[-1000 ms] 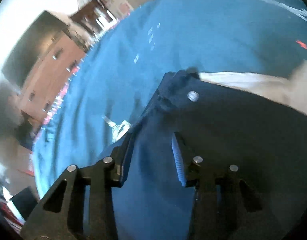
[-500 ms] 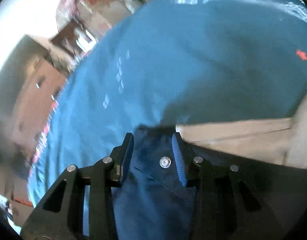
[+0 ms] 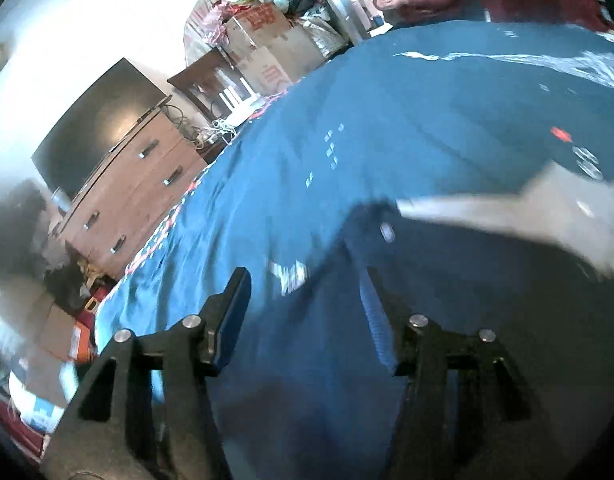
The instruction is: Fold large clothes
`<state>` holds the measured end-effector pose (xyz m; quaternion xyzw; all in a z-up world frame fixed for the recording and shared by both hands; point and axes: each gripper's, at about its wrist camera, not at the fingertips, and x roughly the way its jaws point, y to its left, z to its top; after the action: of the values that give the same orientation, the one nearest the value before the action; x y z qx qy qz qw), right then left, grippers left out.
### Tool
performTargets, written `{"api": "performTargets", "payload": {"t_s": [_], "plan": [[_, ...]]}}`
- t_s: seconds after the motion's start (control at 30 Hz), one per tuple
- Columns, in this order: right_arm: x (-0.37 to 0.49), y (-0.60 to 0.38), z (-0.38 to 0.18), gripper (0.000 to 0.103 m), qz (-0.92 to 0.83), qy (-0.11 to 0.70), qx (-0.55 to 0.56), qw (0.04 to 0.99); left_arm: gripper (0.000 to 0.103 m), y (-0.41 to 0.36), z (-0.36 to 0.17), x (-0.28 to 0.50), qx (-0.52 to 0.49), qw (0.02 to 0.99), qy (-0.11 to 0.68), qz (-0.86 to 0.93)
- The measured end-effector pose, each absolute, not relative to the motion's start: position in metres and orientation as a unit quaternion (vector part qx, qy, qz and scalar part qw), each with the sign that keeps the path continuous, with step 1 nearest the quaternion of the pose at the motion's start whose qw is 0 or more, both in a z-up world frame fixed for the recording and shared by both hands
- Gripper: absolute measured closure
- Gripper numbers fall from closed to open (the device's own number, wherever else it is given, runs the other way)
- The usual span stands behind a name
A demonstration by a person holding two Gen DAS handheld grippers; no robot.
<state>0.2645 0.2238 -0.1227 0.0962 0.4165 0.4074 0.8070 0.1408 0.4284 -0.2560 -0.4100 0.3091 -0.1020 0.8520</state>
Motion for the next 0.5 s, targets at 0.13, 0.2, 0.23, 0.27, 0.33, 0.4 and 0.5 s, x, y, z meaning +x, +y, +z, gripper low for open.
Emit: {"api": "performTargets", "payload": {"t_s": [0.13, 0.2, 0.23, 0.27, 0.33, 0.4, 0.5], "plan": [[0.233, 0.175, -0.132, 0.043, 0.392, 0.431, 0.119, 0.804, 0.044, 0.419, -0.253, 0.155, -0.406, 0.849, 0.332, -0.063], [0.225, 0.158, -0.135, 0.043, 0.387, 0.435, 0.139, 0.801, 0.049, 0.416, -0.254, 0.158, -0.408, 0.837, 0.362, -0.042], [0.223, 0.149, -0.135, 0.042, 0.387, 0.434, 0.144, 0.801, 0.049, 0.416, -0.253, 0.157, -0.413, 0.832, 0.368, -0.042], [0.220, 0.144, -0.133, 0.040, 0.384, 0.430, 0.145, 0.804, 0.049, 0.415, -0.252, 0.155, -0.418, 0.826, 0.376, -0.036], [0.218, 0.137, -0.129, 0.035, 0.377, 0.423, 0.154, 0.809, 0.046, 0.414, -0.251, 0.151, -0.428, 0.817, 0.385, -0.028], [0.215, 0.130, -0.130, 0.035, 0.374, 0.418, 0.172, 0.810, 0.041, 0.409, -0.253, 0.155, -0.423, 0.818, 0.389, -0.025], [0.209, 0.123, -0.131, 0.035, 0.374, 0.412, 0.183, 0.811, 0.040, 0.406, -0.256, 0.169, -0.424, 0.821, 0.381, -0.021]]}}
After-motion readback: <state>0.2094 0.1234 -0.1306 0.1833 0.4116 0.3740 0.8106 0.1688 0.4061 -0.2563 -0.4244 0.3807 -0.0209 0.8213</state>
